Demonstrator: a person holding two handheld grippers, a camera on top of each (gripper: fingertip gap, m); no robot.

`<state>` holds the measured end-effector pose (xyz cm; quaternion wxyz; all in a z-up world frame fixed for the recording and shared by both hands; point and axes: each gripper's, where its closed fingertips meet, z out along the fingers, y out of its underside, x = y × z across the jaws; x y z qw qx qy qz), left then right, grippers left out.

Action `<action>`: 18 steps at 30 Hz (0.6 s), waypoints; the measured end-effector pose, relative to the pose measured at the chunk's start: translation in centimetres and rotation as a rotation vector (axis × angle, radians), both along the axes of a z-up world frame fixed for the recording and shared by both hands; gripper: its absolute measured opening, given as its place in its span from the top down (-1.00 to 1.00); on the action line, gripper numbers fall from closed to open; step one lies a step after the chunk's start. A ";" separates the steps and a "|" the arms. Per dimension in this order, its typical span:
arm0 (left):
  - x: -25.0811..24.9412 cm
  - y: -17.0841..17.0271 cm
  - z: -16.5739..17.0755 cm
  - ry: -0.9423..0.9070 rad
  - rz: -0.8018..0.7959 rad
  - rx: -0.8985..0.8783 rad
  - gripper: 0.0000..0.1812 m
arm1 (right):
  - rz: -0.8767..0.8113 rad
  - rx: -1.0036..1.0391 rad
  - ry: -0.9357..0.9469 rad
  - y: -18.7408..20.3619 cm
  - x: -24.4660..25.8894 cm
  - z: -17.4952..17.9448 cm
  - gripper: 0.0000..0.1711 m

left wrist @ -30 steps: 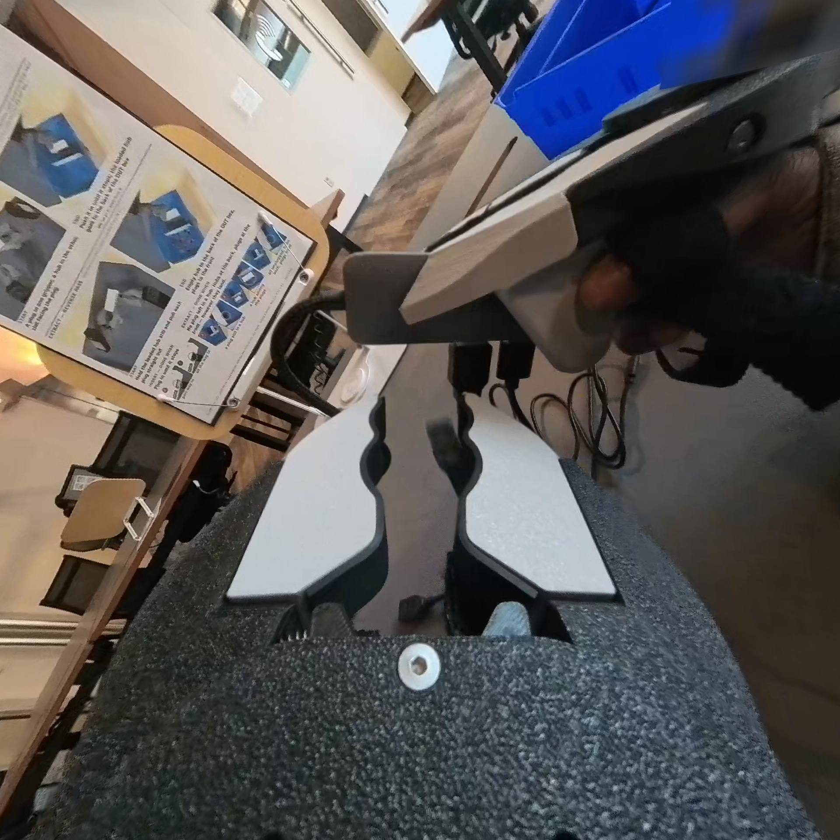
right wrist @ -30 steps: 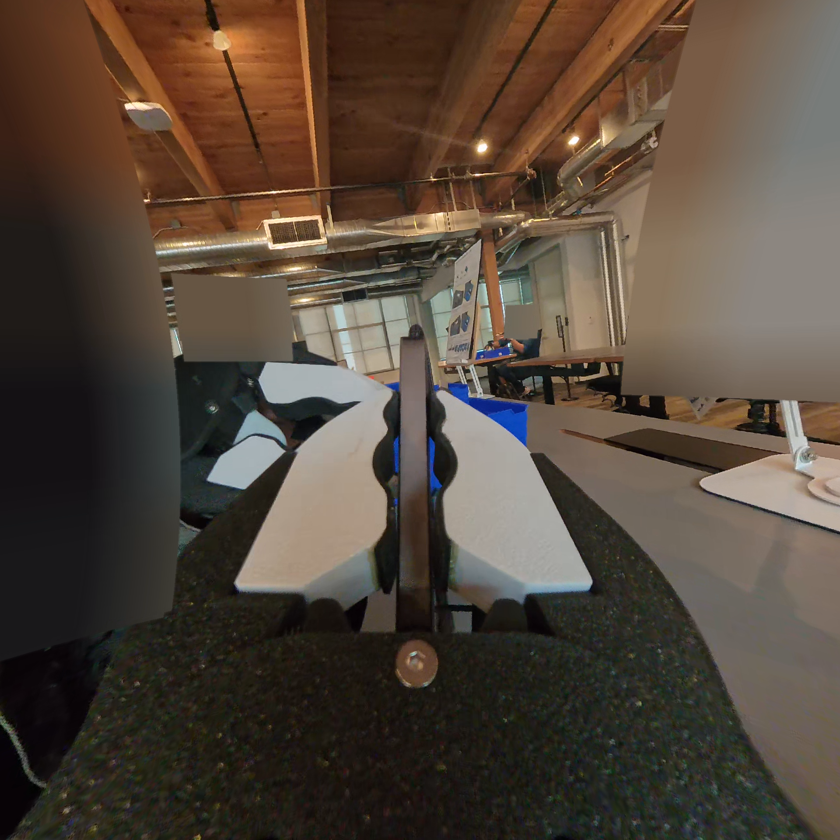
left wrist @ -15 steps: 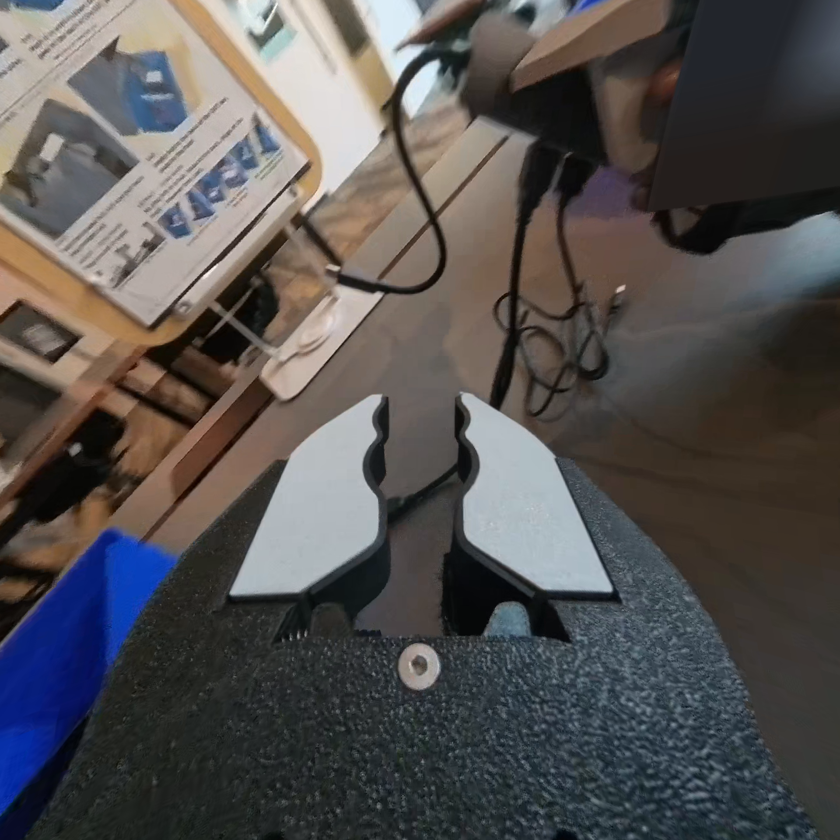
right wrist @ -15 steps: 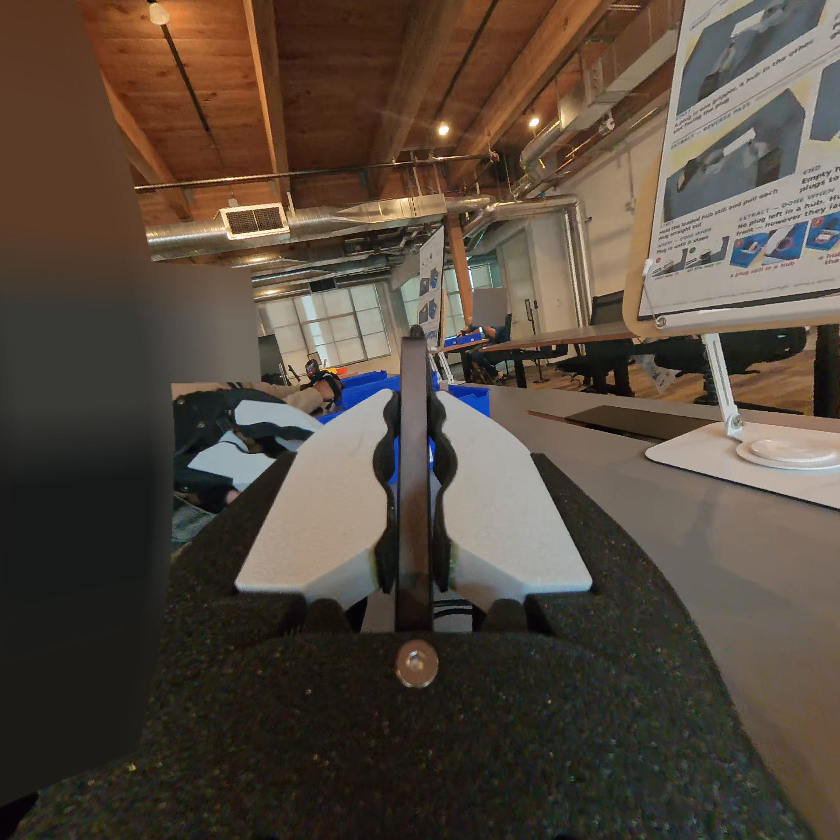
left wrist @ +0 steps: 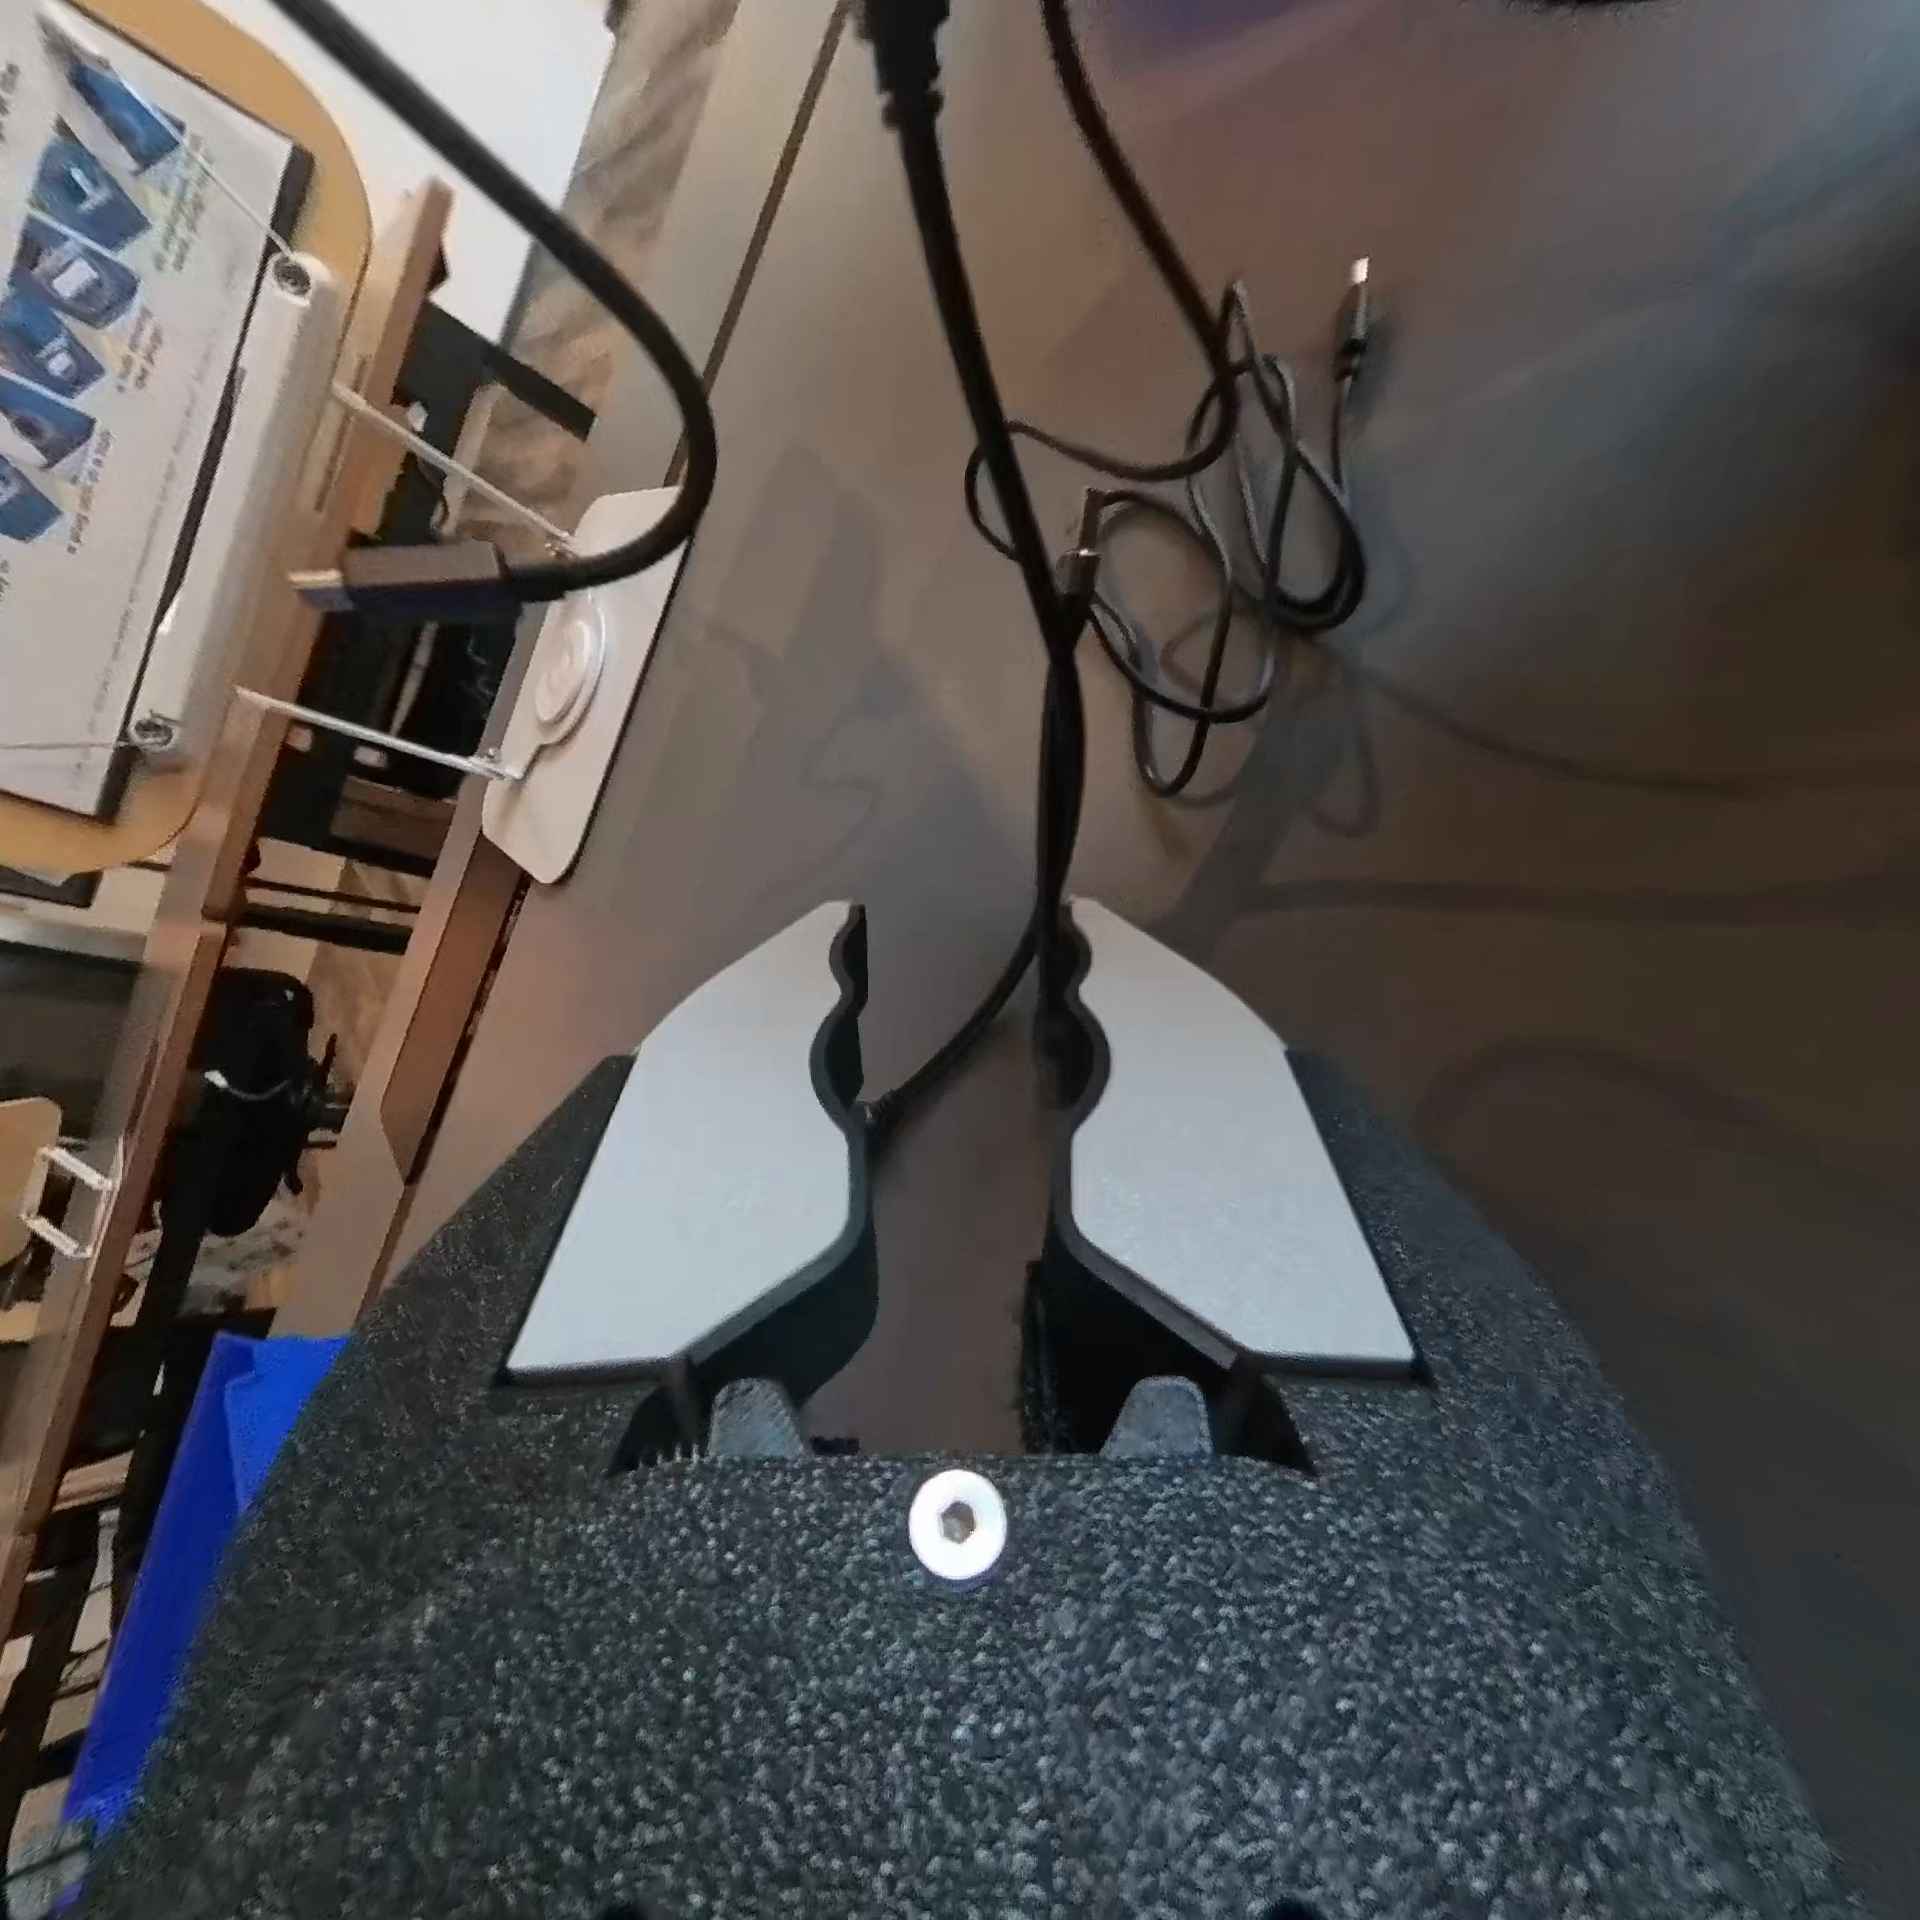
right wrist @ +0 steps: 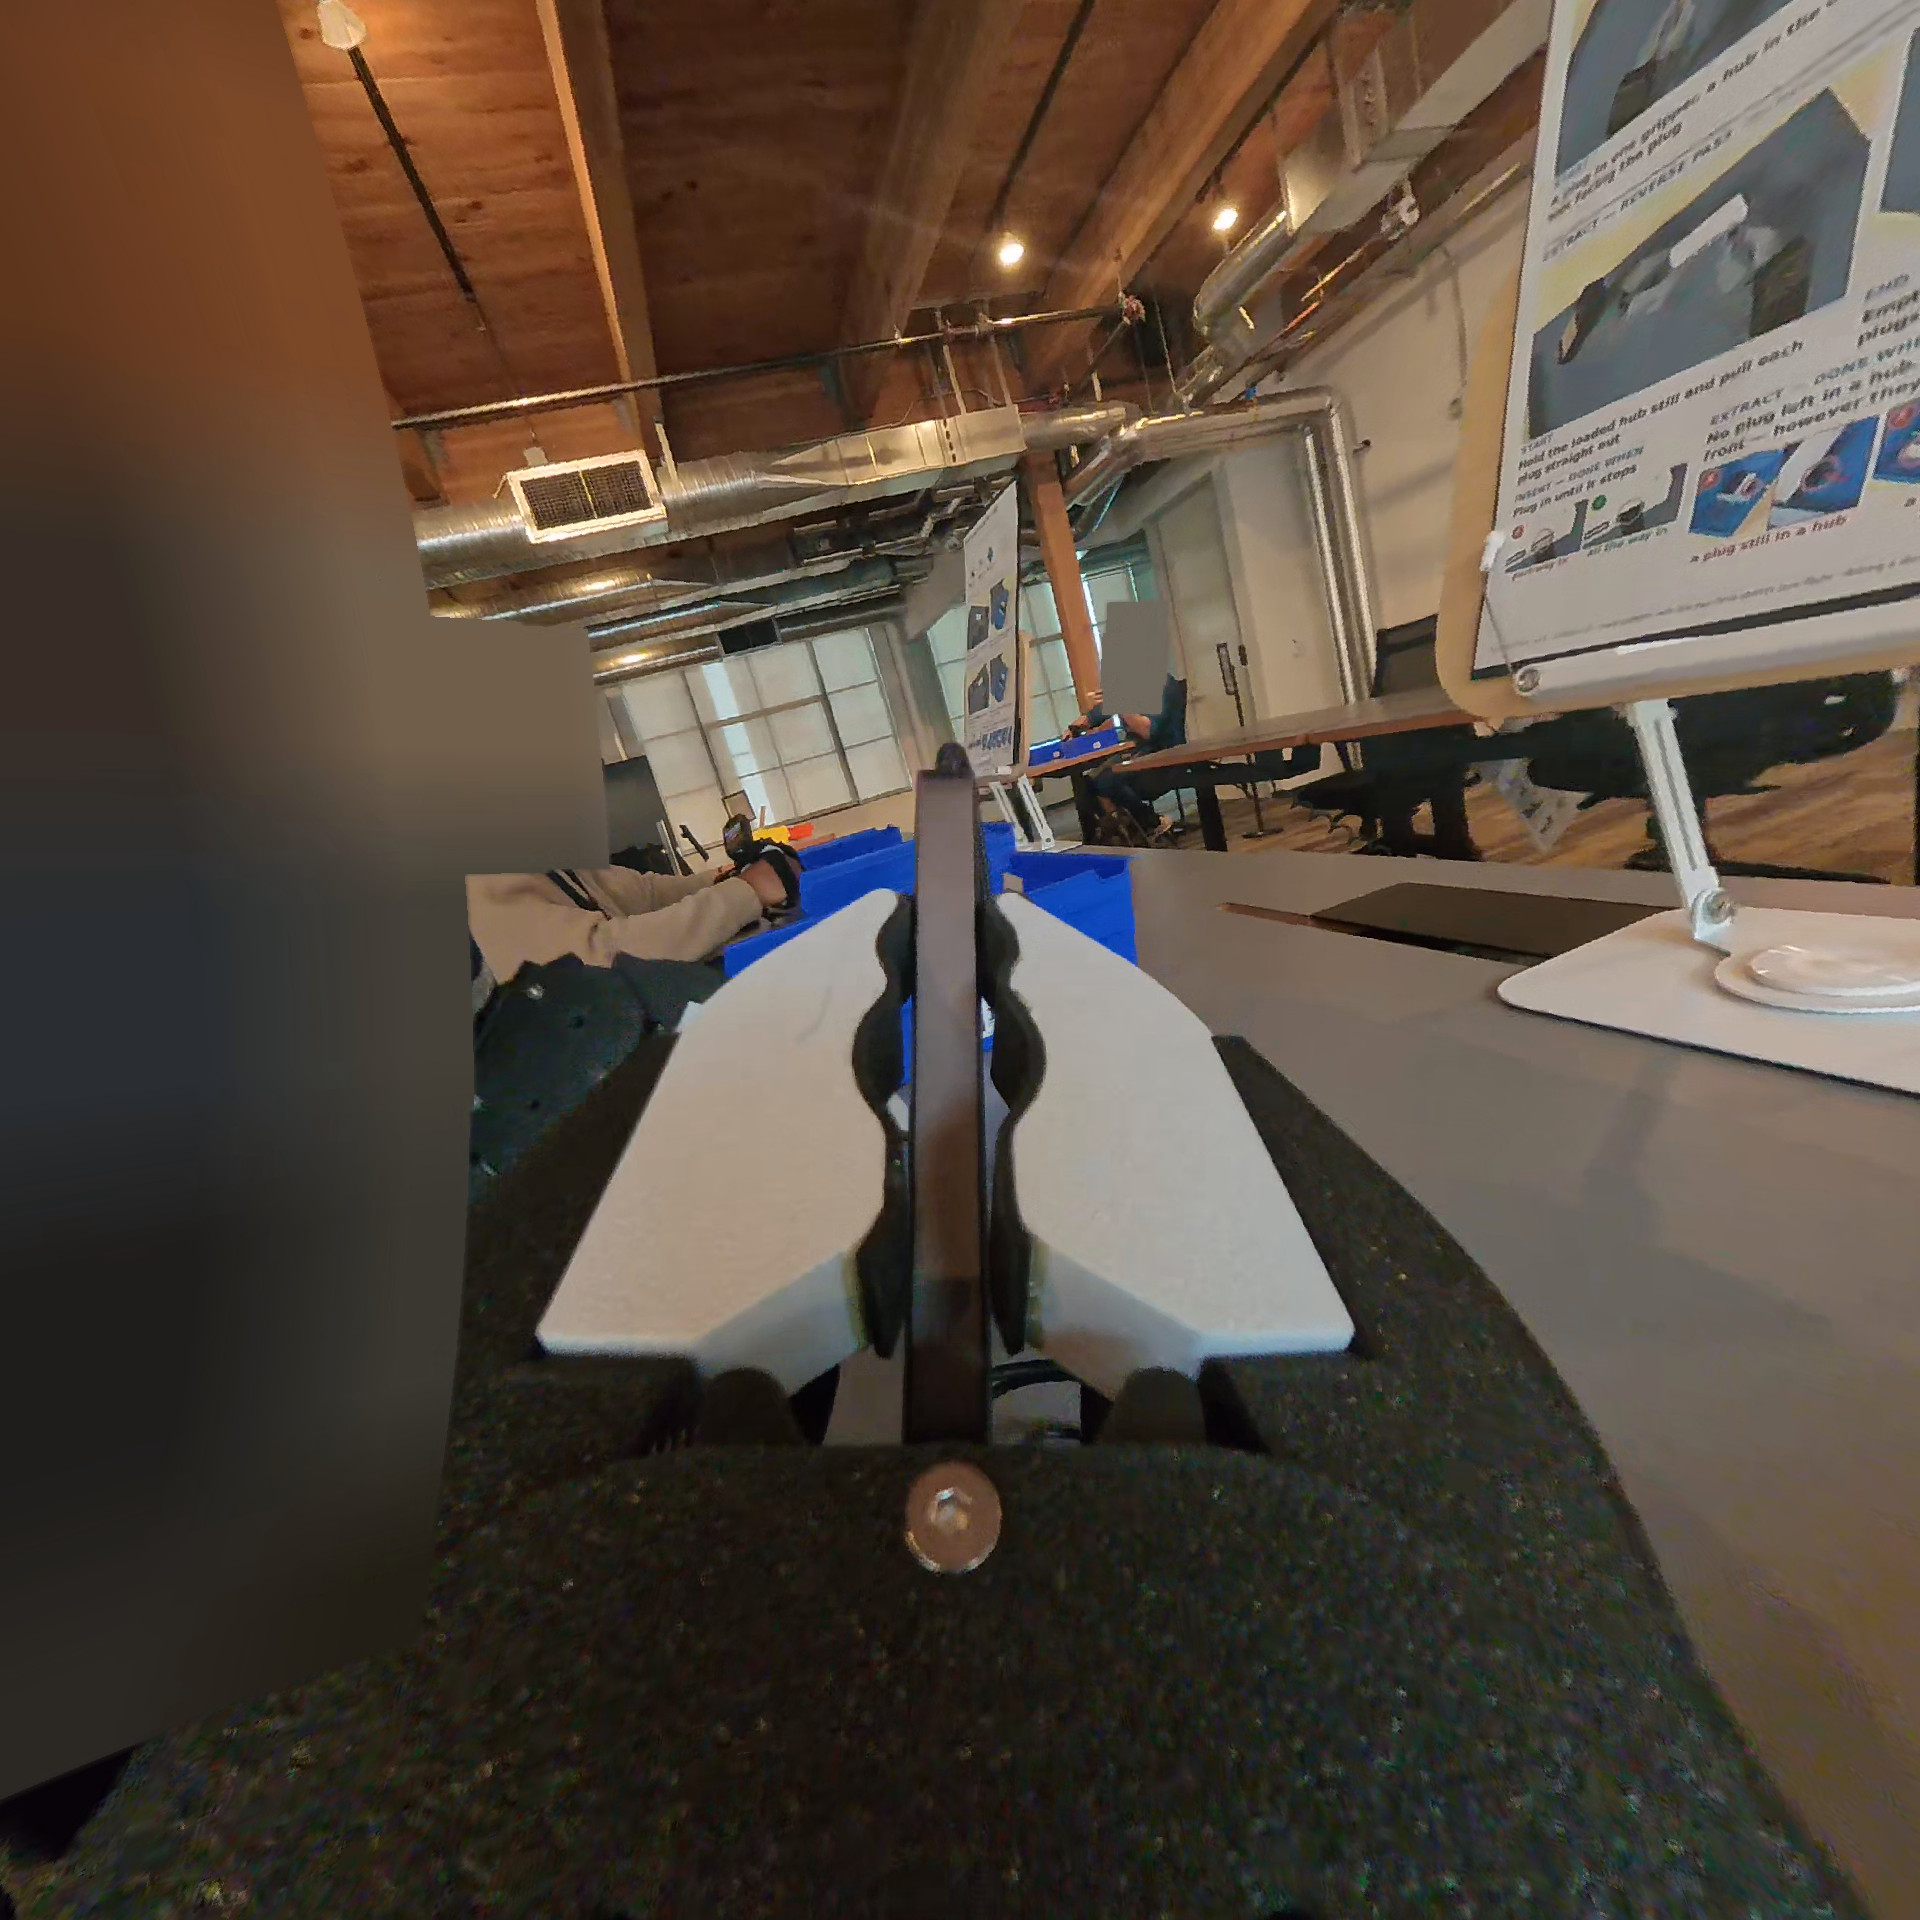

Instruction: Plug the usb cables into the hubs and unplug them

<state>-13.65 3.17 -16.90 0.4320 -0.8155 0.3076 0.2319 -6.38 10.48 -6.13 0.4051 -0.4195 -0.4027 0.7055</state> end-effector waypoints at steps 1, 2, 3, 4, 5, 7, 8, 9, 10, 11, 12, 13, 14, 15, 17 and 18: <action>-0.2 0.3 -0.1 -0.001 0.005 0.013 0.63 | 0.006 -0.014 -0.004 0.1 0.0 -0.1 0.88; -0.3 0.6 -0.3 -0.012 -0.009 0.026 0.64 | 0.009 -0.022 -0.005 0.2 0.0 -0.1 0.87; 0.0 1.0 -0.4 -0.045 -0.045 0.030 0.64 | 0.011 -0.022 -0.005 0.2 0.0 -0.2 0.87; 0.5 1.3 -0.5 -0.097 -0.093 0.024 0.63 | 0.014 -0.018 -0.006 0.1 0.0 -0.2 0.87; 1.1 1.7 -0.4 -0.161 -0.153 0.012 0.62 | 0.018 -0.013 -0.004 0.0 0.0 -0.2 0.88; 3.2 1.7 -0.2 -0.358 -0.326 -0.091 0.61 | 0.032 -0.004 0.000 -0.3 0.0 -0.1 0.88; 4.1 1.6 0.1 -0.465 -0.410 -0.160 0.57 | 0.038 0.000 0.001 -0.5 0.0 -0.1 0.88; 4.4 1.8 0.5 -0.542 -0.465 -0.204 0.56 | 0.043 0.004 0.002 -0.6 0.0 -0.1 0.88; 4.2 2.3 0.8 -0.590 -0.493 -0.238 0.58 | 0.046 0.007 0.002 -0.7 0.0 0.0 0.88; 3.7 2.7 0.7 -0.609 -0.509 -0.282 0.61 | 0.049 0.009 0.004 -0.8 0.0 0.0 0.88; 3.0 3.2 0.4 -0.614 -0.514 -0.323 0.64 | 0.051 0.011 0.005 -0.9 0.0 0.0 0.87; 2.3 3.6 -0.1 -0.623 -0.515 -0.365 0.65 | 0.053 0.014 0.006 -0.9 0.0 0.0 0.87; 1.6 4.1 -0.5 -0.645 -0.508 -0.402 0.66 | 0.054 0.016 0.006 -1.0 0.0 0.0 0.88; 1.2 4.5 -0.9 -0.687 -0.501 -0.439 0.67 | 0.054 0.017 0.006 -1.0 0.1 0.0 0.88; 1.0 5.6 -1.2 -0.795 -0.475 -0.479 0.71 | 0.056 0.019 0.006 -1.1 0.1 0.0 0.88; 1.3 6.1 -1.1 -0.842 -0.474 -0.482 0.74 | 0.056 0.019 0.005 -1.1 0.1 0.0 0.88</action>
